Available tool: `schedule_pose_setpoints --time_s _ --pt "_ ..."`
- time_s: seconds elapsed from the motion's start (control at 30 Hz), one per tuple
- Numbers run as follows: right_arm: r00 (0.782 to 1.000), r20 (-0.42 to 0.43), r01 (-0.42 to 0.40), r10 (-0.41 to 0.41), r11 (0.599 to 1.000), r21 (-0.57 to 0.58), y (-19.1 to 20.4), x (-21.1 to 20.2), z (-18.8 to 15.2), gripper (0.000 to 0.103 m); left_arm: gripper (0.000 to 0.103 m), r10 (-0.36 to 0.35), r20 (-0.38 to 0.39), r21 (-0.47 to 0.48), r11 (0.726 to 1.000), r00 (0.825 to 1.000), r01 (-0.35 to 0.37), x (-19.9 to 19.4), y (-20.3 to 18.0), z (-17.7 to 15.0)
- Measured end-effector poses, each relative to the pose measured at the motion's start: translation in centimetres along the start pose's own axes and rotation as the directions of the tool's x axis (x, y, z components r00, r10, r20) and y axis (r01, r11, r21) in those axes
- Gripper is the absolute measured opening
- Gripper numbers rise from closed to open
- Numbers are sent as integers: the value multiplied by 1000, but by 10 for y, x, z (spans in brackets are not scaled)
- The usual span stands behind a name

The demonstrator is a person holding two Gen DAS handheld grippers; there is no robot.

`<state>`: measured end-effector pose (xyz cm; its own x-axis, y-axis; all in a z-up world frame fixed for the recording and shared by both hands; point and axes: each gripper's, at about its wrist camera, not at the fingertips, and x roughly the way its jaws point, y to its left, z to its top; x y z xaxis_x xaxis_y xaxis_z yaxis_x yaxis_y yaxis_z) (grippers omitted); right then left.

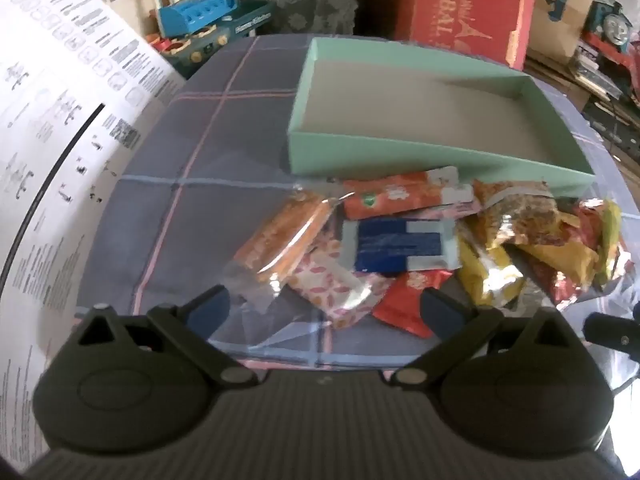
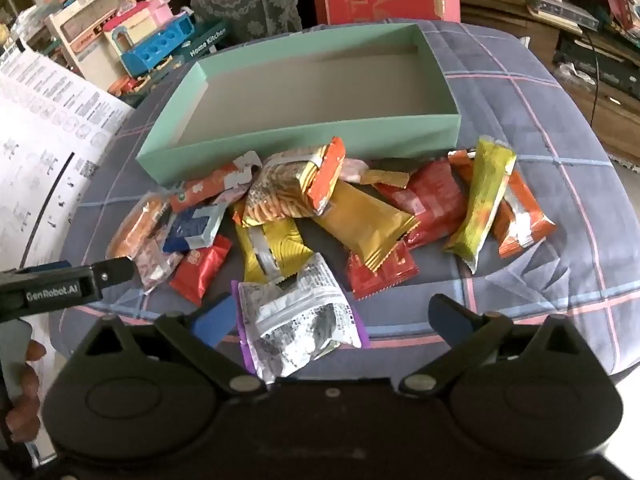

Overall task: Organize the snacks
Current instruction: 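Grasp the orange snack bar with the left tool while the right tool grasps the white-striped snack bag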

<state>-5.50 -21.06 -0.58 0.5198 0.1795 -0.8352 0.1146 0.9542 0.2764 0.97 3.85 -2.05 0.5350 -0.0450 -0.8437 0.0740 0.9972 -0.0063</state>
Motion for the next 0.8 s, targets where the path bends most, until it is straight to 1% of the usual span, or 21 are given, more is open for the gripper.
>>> schedule_pose_setpoints --time_s 0.23,0.33,0.4,0.5,0.53,0.6,0.67,0.7,0.73,0.8 --pt "999 37 -37 39 998 -48 7 7 3 103 103 42 -16 -79 996 999 -43 14 33 7" --pt "999 27 -39 41 997 -65 11 14 8 103 103 50 -28 -95 994 998 -52 20 42 9" --pt "998 14 -63 64 997 -50 11 15 11 103 103 53 -33 -97 994 998 -56 25 45 11" --pt "998 -10 -55 55 998 -36 8 18 22 103 103 55 -26 -58 997 998 -56 35 46 19" --pt "999 5 -51 51 998 -39 7 18 27 103 103 57 -26 -41 997 998 -59 39 44 23" --pt "1000 21 -15 17 997 -70 8 20 37 103 103 48 -23 -9 999 999 -49 46 43 31" --pt "999 32 -27 30 995 -91 10 23 49 103 103 35 -23 14 999 999 -34 54 42 38" --pt "997 55 -48 54 993 -104 12 23 55 101 102 29 -27 23 999 999 -29 58 41 41" --pt "995 74 -61 70 990 -127 15 25 61 96 101 27 -31 29 999 999 -26 62 41 44" --pt "990 109 -64 86 979 -193 24 31 74 88 94 22 -40 39 999 999 -20 68 39 49"
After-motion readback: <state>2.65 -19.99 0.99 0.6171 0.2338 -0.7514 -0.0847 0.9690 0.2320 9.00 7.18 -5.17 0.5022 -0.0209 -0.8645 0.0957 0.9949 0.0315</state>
